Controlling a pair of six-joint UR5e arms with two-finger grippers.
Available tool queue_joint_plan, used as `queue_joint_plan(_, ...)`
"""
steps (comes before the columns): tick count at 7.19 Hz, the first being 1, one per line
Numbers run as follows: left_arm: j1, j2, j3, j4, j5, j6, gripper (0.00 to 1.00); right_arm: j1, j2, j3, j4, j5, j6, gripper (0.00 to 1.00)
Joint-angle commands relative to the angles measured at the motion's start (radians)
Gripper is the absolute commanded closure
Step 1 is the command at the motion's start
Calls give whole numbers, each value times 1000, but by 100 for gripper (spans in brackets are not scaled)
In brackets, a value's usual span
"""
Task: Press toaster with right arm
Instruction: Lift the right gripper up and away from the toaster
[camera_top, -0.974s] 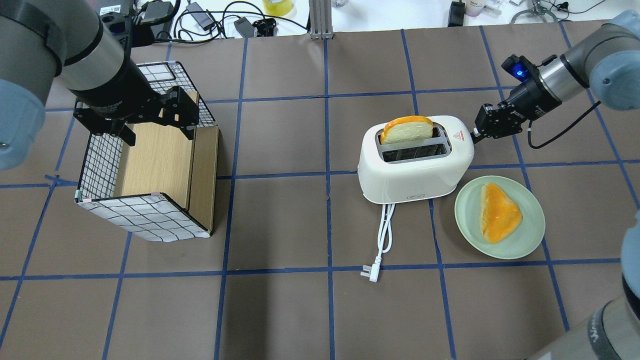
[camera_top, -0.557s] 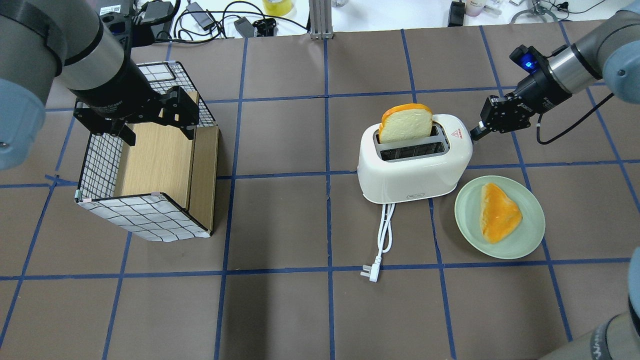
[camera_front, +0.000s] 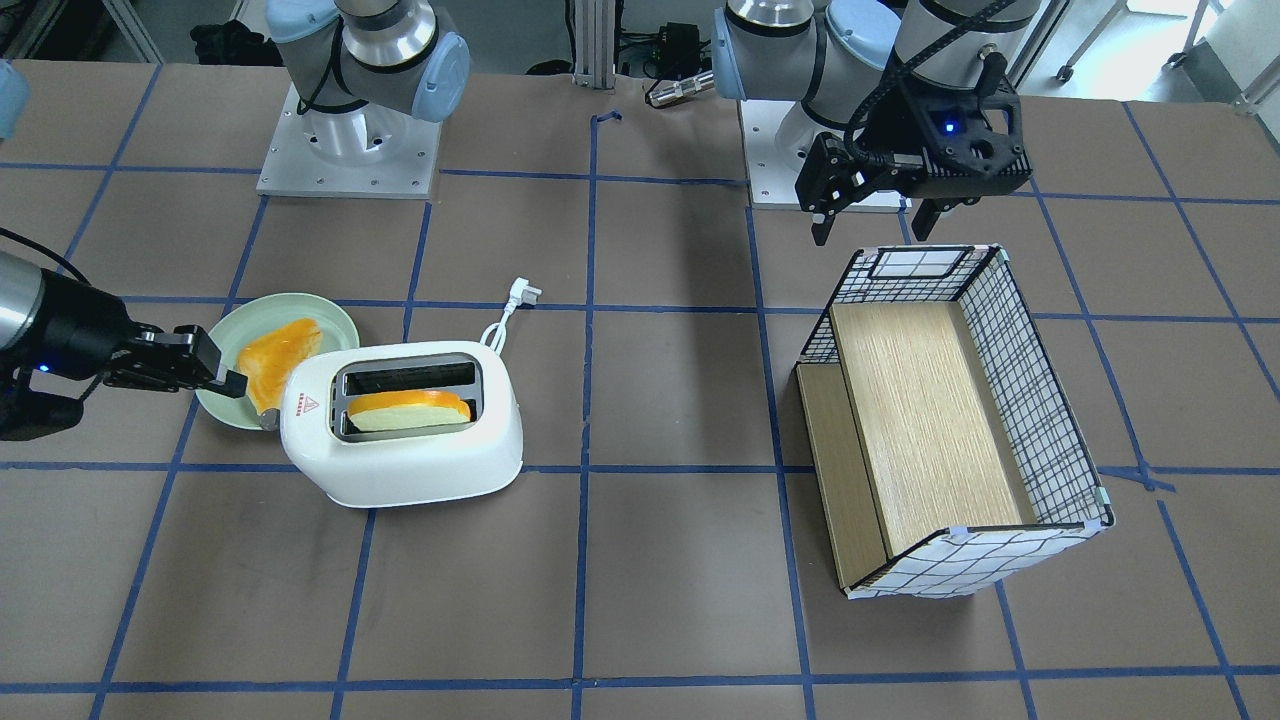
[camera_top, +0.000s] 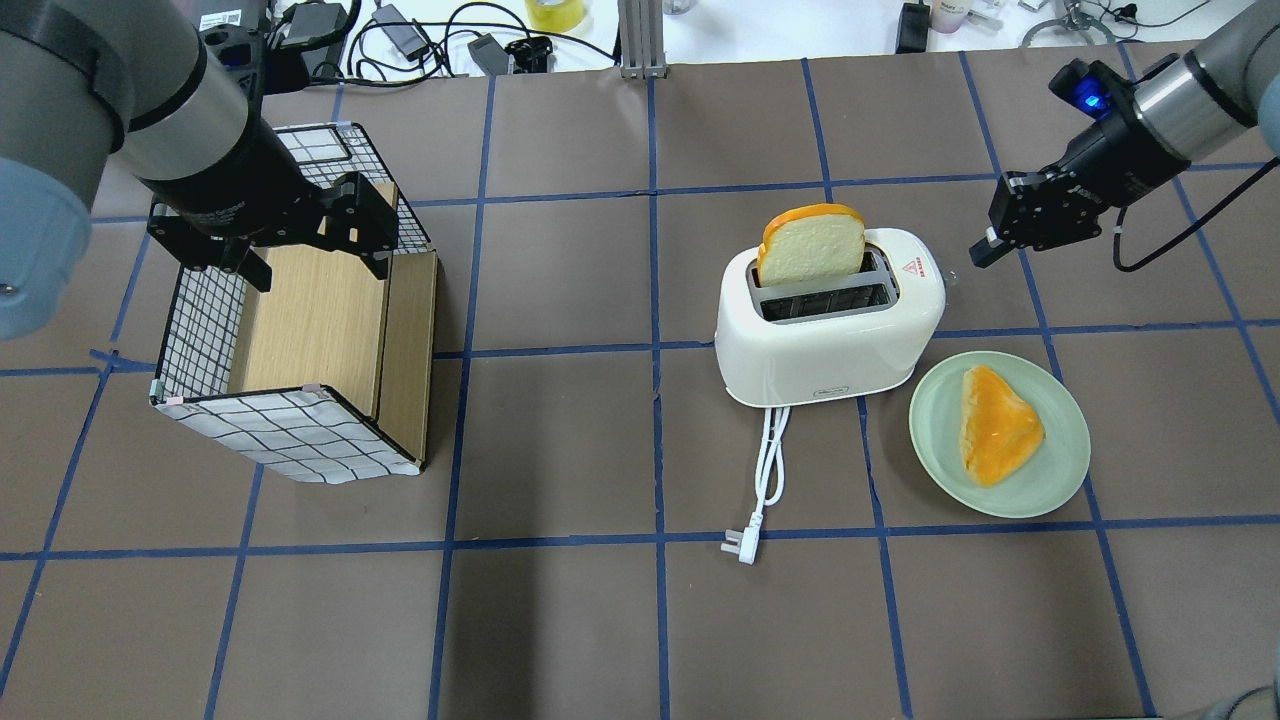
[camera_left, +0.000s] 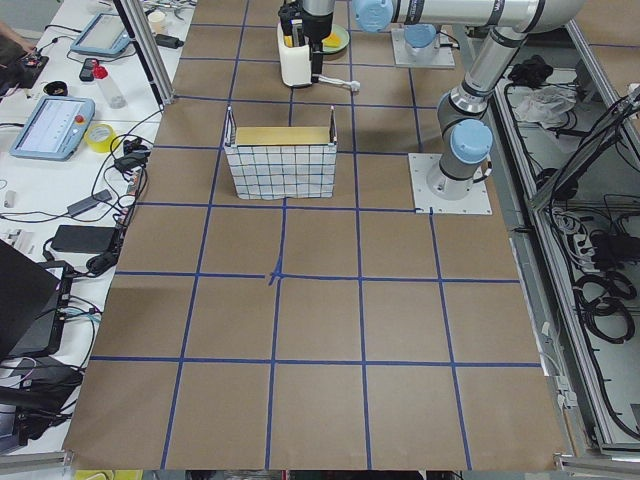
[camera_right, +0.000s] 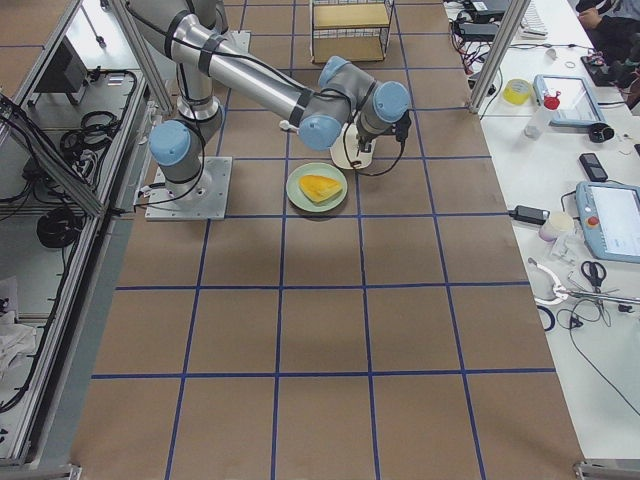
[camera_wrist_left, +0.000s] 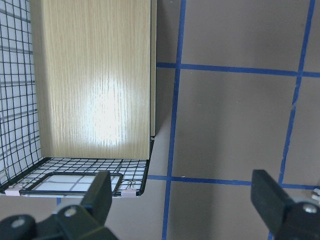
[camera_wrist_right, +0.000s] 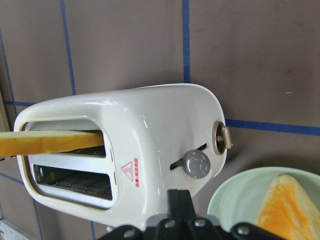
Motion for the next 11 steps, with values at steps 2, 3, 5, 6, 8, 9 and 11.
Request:
queue_joint_plan(2,0,0,0,0,-1,0,0,13,-52,-221,234,-149,27,100)
queue_joint_plan(3,0,0,0,0,-1,0,0,47,-72,-258,256,-200,95,100)
queue_joint_plan(5,0,0,0,0,-1,0,0,172,-92,-286,241,-289,287,100)
queue_joint_plan(6,0,0,0,0,-1,0,0,235,-96,-312,242,-341,367,100)
queue_joint_plan(8,0,0,0,0,-1,0,0,332,-112,-315,244,-393,491,100)
queue_joint_plan(9,0,0,0,0,-1,0,0,379,-113,-300,238,-396,539,100)
queue_joint_plan(11,0,0,0,0,-1,0,0,458,-113,-262,192,-447,585,100)
